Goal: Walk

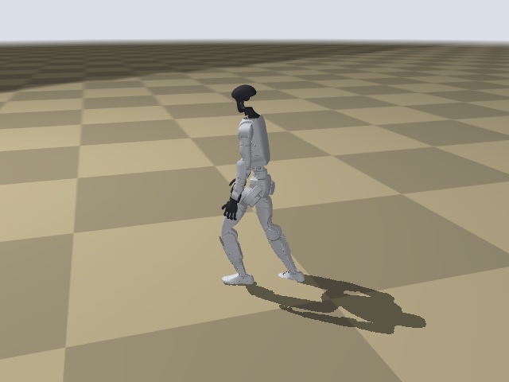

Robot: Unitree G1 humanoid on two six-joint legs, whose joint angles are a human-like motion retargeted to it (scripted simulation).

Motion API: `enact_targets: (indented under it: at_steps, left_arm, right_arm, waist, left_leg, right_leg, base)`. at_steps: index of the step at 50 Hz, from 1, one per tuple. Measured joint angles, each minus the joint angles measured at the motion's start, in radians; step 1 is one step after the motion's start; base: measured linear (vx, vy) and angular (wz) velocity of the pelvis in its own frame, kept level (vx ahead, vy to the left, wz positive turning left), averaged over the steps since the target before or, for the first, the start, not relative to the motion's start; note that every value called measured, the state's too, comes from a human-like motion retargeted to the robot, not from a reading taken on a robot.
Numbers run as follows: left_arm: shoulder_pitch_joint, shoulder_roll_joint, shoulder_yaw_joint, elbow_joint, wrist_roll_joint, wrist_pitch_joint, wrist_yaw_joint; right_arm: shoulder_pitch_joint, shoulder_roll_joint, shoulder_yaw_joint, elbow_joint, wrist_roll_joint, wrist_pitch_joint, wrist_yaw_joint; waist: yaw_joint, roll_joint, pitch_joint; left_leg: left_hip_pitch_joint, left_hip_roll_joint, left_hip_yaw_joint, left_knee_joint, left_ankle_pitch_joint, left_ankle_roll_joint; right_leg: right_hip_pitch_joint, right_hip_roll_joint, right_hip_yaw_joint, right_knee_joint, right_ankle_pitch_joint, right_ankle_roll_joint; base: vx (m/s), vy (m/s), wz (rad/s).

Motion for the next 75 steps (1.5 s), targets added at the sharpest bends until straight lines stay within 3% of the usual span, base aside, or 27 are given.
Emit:
enact_targets:
  at_steps: [11, 15, 19, 23, 30, 38, 43, 52, 59, 65, 71, 75]
  left_arm:
    - [0.021, -0.018, -0.015, 0.035, -0.085, -0.009, -0.014]
    - [0.021, -0.029, -0.033, 0.044, -0.100, -0.011, -0.025]
    - [0.015, -0.038, -0.055, 0.046, -0.108, -0.011, -0.032]
    - [0.005, -0.044, -0.077, 0.039, -0.108, -0.008, -0.030]
    - [-0.021, -0.051, -0.105, 0.025, -0.097, 0.003, -0.015]
    - [-0.040, -0.081, -0.127, 0.031, -0.101, 0.015, 0.005]
    - [-0.044, -0.100, -0.147, 0.039, -0.105, 0.012, 0.015]
    - [-0.028, -0.109, -0.161, 0.071, -0.121, -0.003, 0.022]
    - [-0.021, -0.108, -0.143, 0.093, -0.134, -0.004, 0.022]
    - [-0.004, -0.110, -0.126, 0.097, -0.144, -0.002, 0.029]
    - [-0.022, -0.108, -0.106, 0.095, -0.149, 0.009, 0.024]
    - [-0.038, -0.104, -0.103, 0.084, -0.153, 0.020, 0.033]
  right_arm:
    - [0.030, 0.019, -0.001, 0.035, 0.048, 0.016, 0.013]
    - [0.027, 0.015, 0.001, 0.045, 0.068, 0.022, 0.017]
    - [0.015, 0.004, 0.000, 0.049, 0.089, 0.027, 0.021]
    - [-0.002, -0.009, -0.005, 0.049, 0.107, 0.028, 0.020]
    - [-0.040, -0.032, -0.025, 0.043, 0.133, 0.028, 0.007]
    - [-0.057, -0.044, -0.025, 0.046, 0.161, 0.031, -0.014]
    - [-0.048, -0.038, -0.009, 0.060, 0.177, 0.036, -0.024]
    - [-0.010, -0.008, 0.016, 0.080, 0.208, 0.041, -0.031]
    - [0.032, 0.007, 0.023, 0.080, 0.210, 0.044, -0.028]
    - [0.085, 0.010, 0.022, 0.073, 0.217, 0.046, -0.035]
    - [0.100, -0.007, 0.019, 0.072, 0.241, 0.051, -0.035]
    - [0.110, -0.018, 0.022, 0.065, 0.241, 0.055, -0.033]
  waist:
    - [0.004, -0.030, -0.008]
    - [0.002, -0.030, -0.001]
    - [-0.007, -0.033, 0.014]
    - [-0.019, -0.031, 0.032]
    - [-0.047, -0.009, 0.067]
    - [-0.093, 0.039, 0.096]
    - [-0.123, 0.068, 0.103]
    - [-0.178, 0.090, 0.103]
    - [-0.212, 0.092, 0.103]
    - [-0.247, 0.109, 0.091]
    - [-0.280, 0.145, 0.092]
    - [-0.287, 0.159, 0.094]
  left_leg:
    - [0.077, -0.133, -0.083, -0.061, 0.013, 0.001]
    - [0.116, -0.173, -0.112, -0.098, 0.030, 0.002]
    - [0.154, -0.219, -0.141, -0.126, 0.040, 0.009]
    - [0.185, -0.257, -0.176, -0.138, 0.036, 0.018]
    - [0.245, -0.300, -0.255, -0.149, 0.009, 0.019]
    - [0.347, -0.318, -0.373, -0.217, 0.005, -0.020]
    - [0.417, -0.311, -0.436, -0.288, 0.019, -0.044]
    - [0.530, -0.290, -0.477, -0.370, 0.030, -0.071]
    - [0.603, -0.296, -0.487, -0.329, -0.020, -0.073]
    - [0.613, -0.264, -0.398, -0.185, -0.052, -0.089]
    - [0.531, -0.202, -0.333, 0.075, 0.024, -0.153]
    - [0.454, -0.141, -0.273, 0.250, 0.051, -0.161]
  right_leg:
    - [0.022, -0.028, 0.021, 0.101, 0.298, 0.124]
    - [0.000, -0.070, -0.019, 0.205, 0.425, 0.125]
    - [-0.046, -0.118, -0.045, 0.360, 0.477, 0.110]
    - [-0.107, -0.165, -0.065, 0.530, 0.450, 0.074]
    - [-0.240, -0.216, -0.080, 0.708, 0.279, -0.015]
    - [-0.397, -0.157, -0.069, 0.572, 0.169, -0.046]
    - [-0.468, -0.065, -0.042, 0.358, 0.237, -0.001]
    - [-0.511, 0.106, 0.061, -0.039, 0.491, 0.126]
    - [-0.480, 0.173, 0.125, -0.095, 0.564, 0.154]
    - [-0.451, 0.186, 0.100, 0.010, 0.433, 0.089]
    - [-0.415, 0.187, 0.059, 0.084, 0.277, 0.003]
    - [-0.395, 0.183, 0.039, 0.114, 0.204, -0.032]
  base:
    - [0.22, 0.04, 0.73]
    - [0.17, 0.04, 0.74]
    - [0.16, 0.04, 0.80]
    - [0.17, 0.05, 0.79]
    - [0.19, 0.05, 0.81]
    - [0.20, 0.05, 0.93]
    - [0.20, 0.07, 0.93]
    - [0.20, 0.06, 0.72]
    - [0.27, 0.02, 0.58]
    - [0.31, -0.03, 0.61]
    - [0.30, -0.05, 0.58]
    - [0.26, -0.05, 0.54]
